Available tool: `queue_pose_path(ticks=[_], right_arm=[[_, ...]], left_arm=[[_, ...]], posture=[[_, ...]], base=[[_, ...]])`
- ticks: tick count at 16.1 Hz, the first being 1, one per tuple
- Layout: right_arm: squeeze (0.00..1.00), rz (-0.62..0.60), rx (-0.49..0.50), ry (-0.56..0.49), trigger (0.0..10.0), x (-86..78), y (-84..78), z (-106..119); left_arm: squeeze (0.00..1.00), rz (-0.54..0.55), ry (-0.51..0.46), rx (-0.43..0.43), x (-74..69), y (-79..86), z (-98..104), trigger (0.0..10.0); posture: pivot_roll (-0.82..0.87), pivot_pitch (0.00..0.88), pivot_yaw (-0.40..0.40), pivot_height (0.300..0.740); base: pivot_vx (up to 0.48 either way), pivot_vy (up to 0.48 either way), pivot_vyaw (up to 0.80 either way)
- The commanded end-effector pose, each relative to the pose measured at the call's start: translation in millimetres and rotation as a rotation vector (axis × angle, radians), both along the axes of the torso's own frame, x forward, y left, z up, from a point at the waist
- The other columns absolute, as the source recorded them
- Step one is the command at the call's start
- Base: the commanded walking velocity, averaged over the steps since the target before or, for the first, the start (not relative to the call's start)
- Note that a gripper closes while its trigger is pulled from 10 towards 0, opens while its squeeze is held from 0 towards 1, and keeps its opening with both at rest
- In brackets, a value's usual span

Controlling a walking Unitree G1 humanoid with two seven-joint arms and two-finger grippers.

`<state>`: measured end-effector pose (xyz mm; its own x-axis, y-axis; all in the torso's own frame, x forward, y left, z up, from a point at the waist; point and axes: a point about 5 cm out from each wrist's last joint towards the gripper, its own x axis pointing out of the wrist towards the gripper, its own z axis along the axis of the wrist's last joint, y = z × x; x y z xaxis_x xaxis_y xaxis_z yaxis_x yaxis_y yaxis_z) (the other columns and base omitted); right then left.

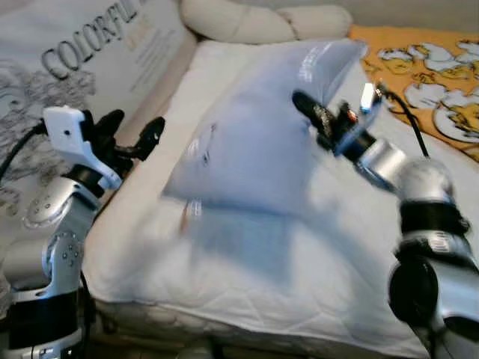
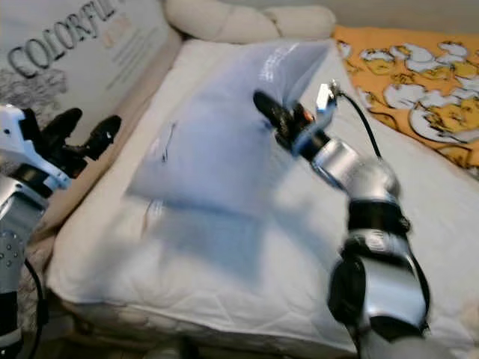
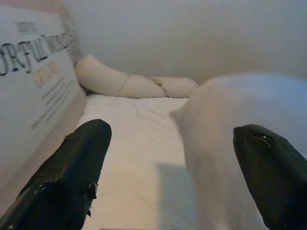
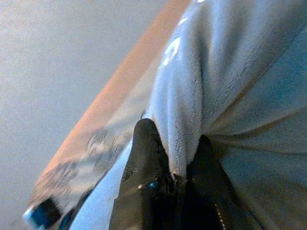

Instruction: Clean up the room

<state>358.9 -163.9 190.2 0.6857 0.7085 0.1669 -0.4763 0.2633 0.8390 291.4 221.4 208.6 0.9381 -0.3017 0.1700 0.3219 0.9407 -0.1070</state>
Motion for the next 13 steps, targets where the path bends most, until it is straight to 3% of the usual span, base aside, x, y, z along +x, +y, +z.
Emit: queue_pose_path(ticks=[1,4,5,6,7,8,10,12,13], right_arm=[[0.0,0.049,-0.055,0.036,0.0,-10.5,-2.5,-15],[0.0,0.009,-0.404,0.249,0.0,-32.3,-19.6,-103],[0.0,-0.049,-0.494,0.317,0.0,-41.4,-27.9,-130],[0.0,-0.072,-0.507,0.34,0.0,-43.6,-30.2,-136],[0.0,-0.12,-0.516,0.384,0.0,-47.7,-34.4,-145],[0.0,-0.144,-0.527,0.403,0.0,-50.9,-36.9,-152],[0.0,-0.145,-0.544,0.398,0.0,-52.4,-38.1,-156],[0.0,-0.152,-0.585,0.389,0.0,-53.1,-40.9,-160],[0.0,-0.166,-0.585,0.388,0.0,-52.6,-43.4,-159]], left_arm=[[0.05,0.025,0.018,-0.02,2.5,4.7,1,10.0],[0.07,0.014,0.097,-0.016,10.0,-1.5,-9,10.0],[0.35,-0.031,0.171,0.011,13.8,-10.5,-24,10.0],[0.42,-0.044,0.207,0.034,15.7,-14.5,-33,10.0],[1.0,-0.05,0.273,0.028,21.6,-20.2,-50,10.0],[1.0,-0.056,0.354,-0.015,29.1,-25.8,-67,10.0],[1.0,-0.125,0.461,-0.005,36.3,-37.7,-93,10.0],[1.0,-0.193,0.559,-0.091,37.6,-45.5,-112,10.0],[1.0,-0.287,0.6,-0.133,34.0,-54.4,-120,10.0]], posture=[[0.03,0.0,0.056,0.74],[0.02,0.0,0.067,0.74],[0.02,0.0,0.072,0.74],[0.02,0.0,0.071,0.74],[0.02,0.0,0.07,0.74],[0.03,0.0,0.063,0.74],[0.02,0.0,0.064,0.74],[0.01,0.0,0.072,0.74],[0.0,0.0,0.072,0.74]], base=[[0.0,0.0,0.0],[0.0,0.0,0.0],[0.0,0.0,0.0],[0.0,0.0,0.0],[0.0,0.0,0.0],[0.0,0.0,0.0],[0.0,0.0,0.0],[0.0,0.0,0.0],[0.0,0.0,0.0]])
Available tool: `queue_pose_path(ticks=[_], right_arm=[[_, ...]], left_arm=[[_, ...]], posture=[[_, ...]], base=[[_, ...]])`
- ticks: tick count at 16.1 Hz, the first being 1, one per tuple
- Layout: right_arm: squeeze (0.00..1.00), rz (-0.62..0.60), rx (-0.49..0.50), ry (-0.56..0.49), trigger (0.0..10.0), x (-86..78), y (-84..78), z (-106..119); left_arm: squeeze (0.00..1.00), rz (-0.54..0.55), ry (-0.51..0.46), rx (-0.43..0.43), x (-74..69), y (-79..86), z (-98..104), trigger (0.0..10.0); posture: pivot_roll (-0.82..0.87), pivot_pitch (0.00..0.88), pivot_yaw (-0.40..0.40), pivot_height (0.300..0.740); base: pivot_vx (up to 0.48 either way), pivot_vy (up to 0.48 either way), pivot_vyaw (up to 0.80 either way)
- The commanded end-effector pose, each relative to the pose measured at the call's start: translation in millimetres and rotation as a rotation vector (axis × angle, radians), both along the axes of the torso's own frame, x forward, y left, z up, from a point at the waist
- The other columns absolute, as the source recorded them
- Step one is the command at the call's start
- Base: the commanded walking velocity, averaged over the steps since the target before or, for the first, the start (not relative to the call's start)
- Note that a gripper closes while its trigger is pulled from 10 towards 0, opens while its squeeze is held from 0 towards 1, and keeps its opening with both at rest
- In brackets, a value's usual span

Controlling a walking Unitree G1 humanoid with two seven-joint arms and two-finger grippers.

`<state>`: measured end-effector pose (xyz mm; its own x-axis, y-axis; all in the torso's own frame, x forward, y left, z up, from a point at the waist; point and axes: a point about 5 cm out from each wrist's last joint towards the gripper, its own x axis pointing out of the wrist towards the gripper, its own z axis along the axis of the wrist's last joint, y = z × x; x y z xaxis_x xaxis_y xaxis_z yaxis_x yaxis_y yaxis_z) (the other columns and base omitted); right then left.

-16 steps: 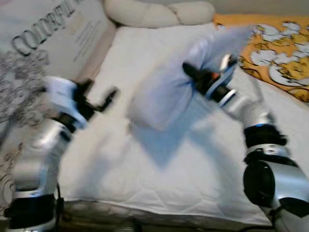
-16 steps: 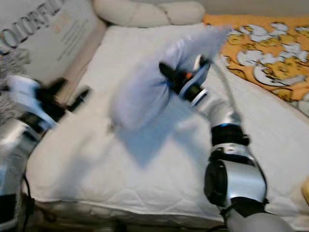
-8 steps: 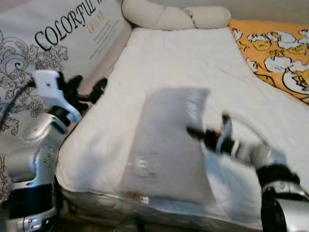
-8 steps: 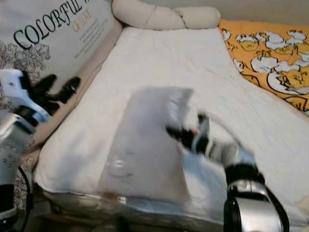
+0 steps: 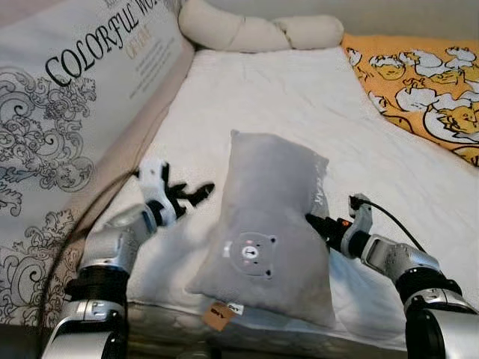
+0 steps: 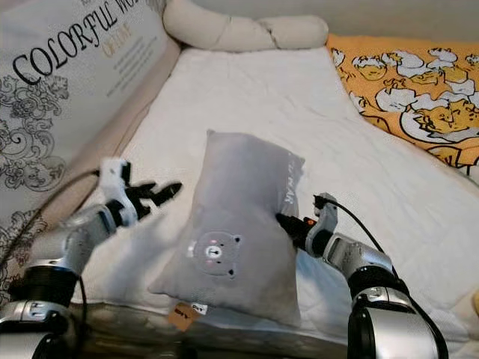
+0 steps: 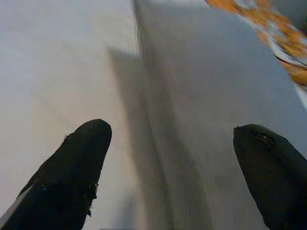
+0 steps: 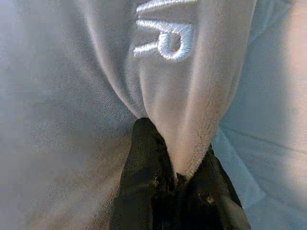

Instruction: Clean up the room

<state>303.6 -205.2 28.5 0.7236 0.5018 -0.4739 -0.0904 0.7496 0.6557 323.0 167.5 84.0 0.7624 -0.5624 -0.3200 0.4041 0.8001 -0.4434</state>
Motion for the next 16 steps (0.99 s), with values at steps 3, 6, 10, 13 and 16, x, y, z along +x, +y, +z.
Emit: queue_pose_path(ticks=[3,6,10,13,16], right_arm=[[0.0,-0.011,-0.023,-0.009,0.0,3.1,-4.5,2],[0.0,-0.005,-0.013,-0.022,0.0,4.6,-2.8,3],[0.0,0.037,0.006,-0.057,0.0,12.2,5.7,12],[0.0,0.163,0.038,-0.123,0.0,18.6,22.4,23],[0.0,0.24,0.049,-0.178,0.0,26.5,41.4,34]], left_arm=[[1.0,-0.177,0.084,-0.067,-5.1,-24.1,-15,10.0],[1.0,-0.262,0.116,-0.225,-6.9,-44.3,-15,10.0],[1.0,-0.34,0.15,-0.246,-12.8,-60.5,-23,10.0],[1.0,-0.384,0.151,-0.236,-16.0,-72.1,-26,4.0],[0.0,-0.363,0.137,-0.286,-14.6,-73.1,-20,0.0]], posture=[[-0.01,0.0,0.078,0.74],[-0.02,0.0,0.075,0.74],[-0.04,0.0,0.08,0.74],[-0.04,0.0,0.069,0.74],[-0.03,0.0,0.062,0.74]], base=[[0.0,0.0,0.0],[0.0,0.0,0.0],[0.0,0.0,0.0],[0.0,0.0,0.0],[0.0,0.0,0.0]])
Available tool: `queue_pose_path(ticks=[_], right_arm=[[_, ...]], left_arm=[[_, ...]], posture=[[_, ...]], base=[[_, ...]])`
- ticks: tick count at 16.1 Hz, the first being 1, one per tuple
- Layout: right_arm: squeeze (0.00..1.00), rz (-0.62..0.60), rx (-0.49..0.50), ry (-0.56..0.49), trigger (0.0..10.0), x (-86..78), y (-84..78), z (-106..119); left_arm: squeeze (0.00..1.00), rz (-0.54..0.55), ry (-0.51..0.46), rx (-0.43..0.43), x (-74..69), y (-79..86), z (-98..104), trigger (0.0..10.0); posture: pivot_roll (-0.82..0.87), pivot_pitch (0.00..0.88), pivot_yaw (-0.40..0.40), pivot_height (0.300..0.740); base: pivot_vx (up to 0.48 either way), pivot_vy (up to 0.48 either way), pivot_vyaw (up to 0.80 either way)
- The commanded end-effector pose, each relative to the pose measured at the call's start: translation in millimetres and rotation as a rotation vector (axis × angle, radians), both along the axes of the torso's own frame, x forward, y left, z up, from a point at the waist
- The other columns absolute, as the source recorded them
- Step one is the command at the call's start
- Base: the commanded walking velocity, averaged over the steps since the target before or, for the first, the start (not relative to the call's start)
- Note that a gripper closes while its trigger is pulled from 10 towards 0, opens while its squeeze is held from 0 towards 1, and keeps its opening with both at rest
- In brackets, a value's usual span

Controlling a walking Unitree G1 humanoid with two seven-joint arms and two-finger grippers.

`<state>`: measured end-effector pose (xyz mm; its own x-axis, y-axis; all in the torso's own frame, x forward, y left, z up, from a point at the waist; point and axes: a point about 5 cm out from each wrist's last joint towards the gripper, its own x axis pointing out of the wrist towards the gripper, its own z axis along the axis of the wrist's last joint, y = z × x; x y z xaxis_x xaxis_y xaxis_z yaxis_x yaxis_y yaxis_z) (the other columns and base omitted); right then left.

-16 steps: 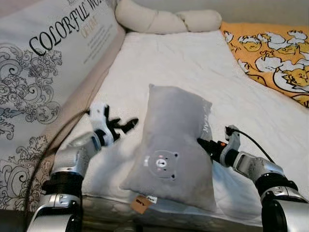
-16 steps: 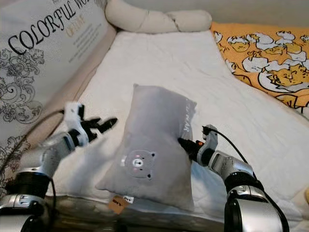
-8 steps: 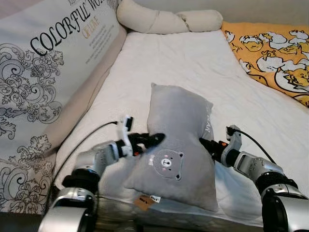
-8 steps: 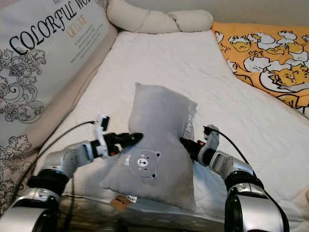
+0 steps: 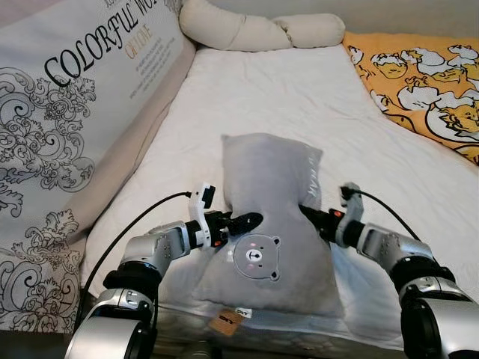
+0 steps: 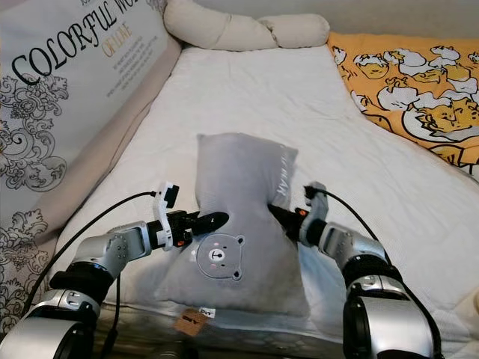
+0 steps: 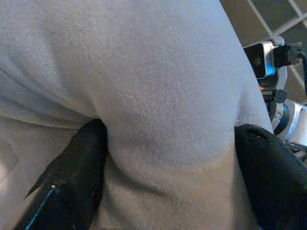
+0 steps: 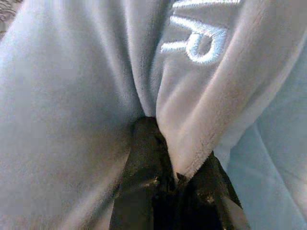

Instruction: Clean up the room

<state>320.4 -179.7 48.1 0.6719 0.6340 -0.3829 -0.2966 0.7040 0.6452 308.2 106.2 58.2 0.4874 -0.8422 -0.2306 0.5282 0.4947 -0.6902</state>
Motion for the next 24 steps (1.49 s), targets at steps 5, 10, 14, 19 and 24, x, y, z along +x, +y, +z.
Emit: queue_pose_path(ticks=[5,10,14,19,24], right_arm=[[0.0,0.095,0.065,-0.079,0.0,13.3,28.9,20],[0.0,0.097,0.074,-0.078,0.0,12.0,31.4,18],[0.0,0.061,0.097,-0.099,0.0,13.9,32.2,20],[0.0,-0.064,0.087,-0.196,0.0,20.8,33.0,29],[0.0,-0.158,0.108,-0.341,0.0,12.8,31.3,46]], left_arm=[[0.0,0.099,0.012,-0.022,8.0,1.3,11,0.0],[0.0,0.148,0.014,-0.013,11.5,6.7,18,0.0],[0.0,0.076,0.002,0.119,6.4,6.0,13,0.0],[0.0,0.056,-0.101,0.247,7.9,9.7,30,0.0],[0.0,0.164,-0.239,0.156,10.9,1.7,59,0.0]], posture=[[0.0,0.0,0.051,0.74],[0.01,0.0,0.063,0.74],[-0.01,0.0,0.092,0.74],[-0.04,0.0,0.152,0.74],[-0.07,0.0,0.174,0.74]], base=[[0.0,0.0,0.0],[0.0,0.0,0.0],[0.0,0.0,0.0],[0.0,0.0,0.0],[0.0,0.0,0.0]])
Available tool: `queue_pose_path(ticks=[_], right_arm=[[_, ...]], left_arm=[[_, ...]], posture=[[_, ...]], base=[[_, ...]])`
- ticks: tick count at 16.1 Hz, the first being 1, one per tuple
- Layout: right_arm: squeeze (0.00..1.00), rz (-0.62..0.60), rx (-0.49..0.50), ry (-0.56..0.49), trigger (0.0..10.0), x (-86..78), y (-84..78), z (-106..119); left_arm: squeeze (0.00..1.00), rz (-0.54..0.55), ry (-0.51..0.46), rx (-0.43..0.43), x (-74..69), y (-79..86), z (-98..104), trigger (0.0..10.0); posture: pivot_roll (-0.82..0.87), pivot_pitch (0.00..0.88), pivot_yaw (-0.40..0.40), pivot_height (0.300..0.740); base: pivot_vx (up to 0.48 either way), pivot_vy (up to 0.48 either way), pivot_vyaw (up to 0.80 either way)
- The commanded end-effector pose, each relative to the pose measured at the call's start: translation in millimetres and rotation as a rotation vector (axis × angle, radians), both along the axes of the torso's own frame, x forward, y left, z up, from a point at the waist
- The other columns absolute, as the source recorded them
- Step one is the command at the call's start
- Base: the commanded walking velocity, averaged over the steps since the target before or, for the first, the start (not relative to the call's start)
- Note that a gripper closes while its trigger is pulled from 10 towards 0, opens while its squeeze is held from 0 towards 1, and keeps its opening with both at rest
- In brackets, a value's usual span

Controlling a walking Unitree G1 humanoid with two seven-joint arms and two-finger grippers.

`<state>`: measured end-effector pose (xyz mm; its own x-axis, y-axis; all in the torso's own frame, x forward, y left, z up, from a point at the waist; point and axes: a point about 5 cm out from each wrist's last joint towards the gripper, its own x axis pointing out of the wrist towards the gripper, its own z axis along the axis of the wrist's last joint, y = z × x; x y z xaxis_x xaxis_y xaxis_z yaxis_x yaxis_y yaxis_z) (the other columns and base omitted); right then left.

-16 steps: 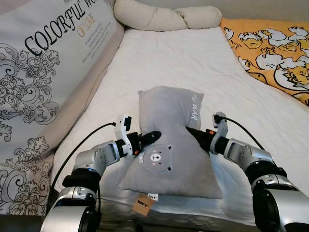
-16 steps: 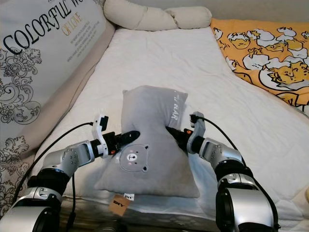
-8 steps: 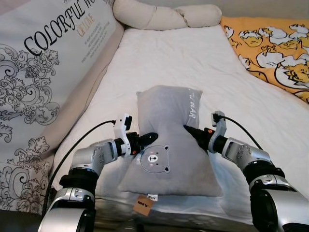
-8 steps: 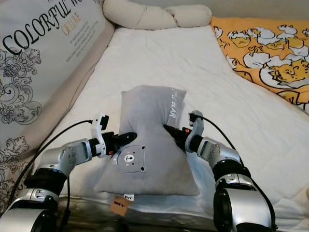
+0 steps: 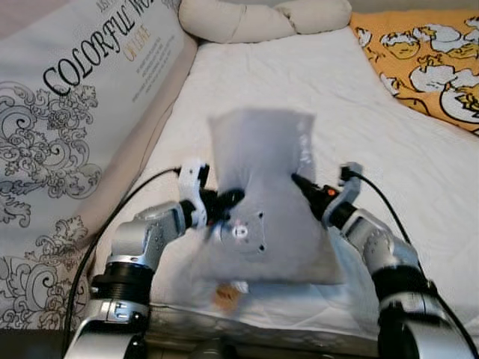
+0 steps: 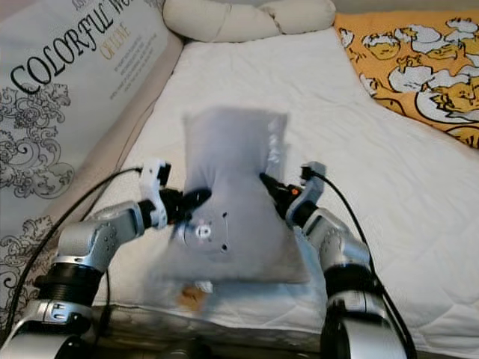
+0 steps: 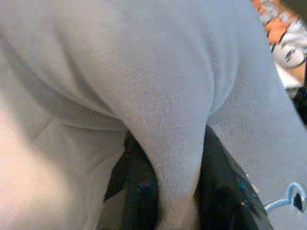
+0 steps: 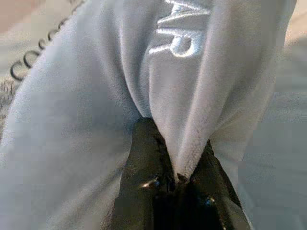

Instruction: Clean up the room

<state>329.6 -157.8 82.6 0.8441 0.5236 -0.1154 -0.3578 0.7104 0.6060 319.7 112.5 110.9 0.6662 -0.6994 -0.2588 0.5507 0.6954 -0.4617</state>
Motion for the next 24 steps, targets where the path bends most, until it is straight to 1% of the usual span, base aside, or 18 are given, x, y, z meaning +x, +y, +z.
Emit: queue_pose_path(ticks=[1,2,3,4,5,6,8,10,12,13,14,15,16,18,19,21,22,24], right_arm=[[0.0,-0.026,0.039,-0.079,0.0,2.7,7.8,16],[0.0,-0.045,0.051,-0.089,0.0,1.8,6.6,18],[0.0,-0.096,0.039,-0.1,0.0,1.5,1.1,24],[0.0,-0.113,0.049,-0.113,0.0,0.3,-1.2,29],[0.0,-0.121,0.058,-0.121,0.0,-0.7,-2.0,31],[0.0,-0.131,0.062,-0.122,0.0,-3.5,-0.7,34],[0.0,-0.074,-0.014,-0.166,0.0,-13.3,9.6,42],[0.0,-0.082,-0.066,-0.171,0.0,-21.3,15.4,43],[0.0,-0.079,-0.073,-0.155,0.0,-27.4,20.1,42],[0.0,-0.079,-0.076,-0.149,0.0,-28.5,21.4,41],[0.0,-0.093,-0.102,-0.134,0.0,-29.8,23.8,39],[0.0,-0.107,-0.14,-0.119,10.0,-30.1,25.9,38],[0.0,-0.111,-0.147,-0.11,10.0,-30.5,27.0,37],[0.0,-0.116,-0.185,-0.121,10.0,-31.3,28.0,39],[0.0,-0.13,-0.219,-0.128,10.0,-28.8,27.8,42],[0.0,-0.15,-0.201,-0.11,10.0,-25.5,25.8,43],[0.0,-0.161,-0.219,-0.102,10.0,-24.6,25.3,42],[0.0,-0.169,-0.217,-0.094,10.0,-23.8,25.1,41]], left_arm=[[0.0,0.008,-0.041,-0.074,-1.9,-9.1,11,0.0],[0.0,0.014,-0.044,-0.092,-3.0,-11.1,13,0.0],[0.0,0.047,-0.082,-0.097,-5.6,-10.8,17,0.0],[0.0,0.057,-0.103,-0.097,-9.5,-10.0,19,0.0],[0.0,0.061,-0.115,-0.097,-11.6,-9.3,21,0.0],[0.0,0.084,-0.152,-0.042,-15.7,-5.2,23,0.0],[0.0,0.152,-0.206,-0.05,-20.4,-3.3,31,0.0],[0.0,0.173,-0.245,-0.02,-24.7,-5.5,34,0.0],[0.0,0.221,-0.254,-0.001,-26.4,-5.8,35,0.0],[0.0,0.239,-0.26,0.032,-26.0,-5.4,35,1.3],[0.0,0.272,-0.287,0.111,-25.4,-4.5,34,10.0],[0.0,0.295,-0.283,0.158,-24.7,-2.5,33,10.0],[0.0,0.302,-0.286,0.169,-24.4,-1.5,33,10.0],[0.0,0.305,-0.33,0.198,-24.1,0.8,37,10.0],[0.0,0.315,-0.339,0.209,-23.2,1.5,38,10.0],[0.0,0.356,-0.338,0.251,-21.7,6.4,38,10.0],[0.0,0.379,-0.323,0.249,-21.8,8.2,37,10.0],[0.0,0.377,-0.321,0.261,-22.5,8.0,35,10.0]], posture=[[-0.06,0.0,0.161,0.74],[-0.05,0.0,0.155,0.74],[-0.04,0.0,0.143,0.74],[-0.01,0.0,0.118,0.74],[-0.01,0.0,0.116,0.74],[-0.02,0.0,0.117,0.74],[-0.05,0.0,0.126,0.74],[-0.06,0.0,0.12,0.74],[-0.03,0.0,0.087,0.74],[-0.02,0.0,0.079,0.74],[-0.02,0.0,0.074,0.74],[-0.02,0.0,0.072,0.74],[-0.02,0.0,0.073,0.74],[-0.02,0.0,0.075,0.74],[-0.01,0.0,0.068,0.74],[0.0,0.0,0.052,0.74],[0.01,0.0,0.048,0.74],[0.01,0.0,0.044,0.74]], base=[[0.0,0.0,0.0],[0.0,0.0,0.0],[0.0,0.0,0.0],[0.0,0.0,0.0],[0.0,0.0,0.0],[0.0,0.0,0.0],[0.0,0.0,0.0],[0.0,0.0,0.0],[0.0,0.0,0.0],[0.0,0.0,0.0],[0.0,0.0,0.0],[0.0,0.0,0.0],[0.0,0.0,0.0],[0.0,0.0,0.0],[0.0,0.0,0.0],[0.0,0.0,-0.27],[0.0,0.281,-0.77],[0.0,0.358,-0.48]])
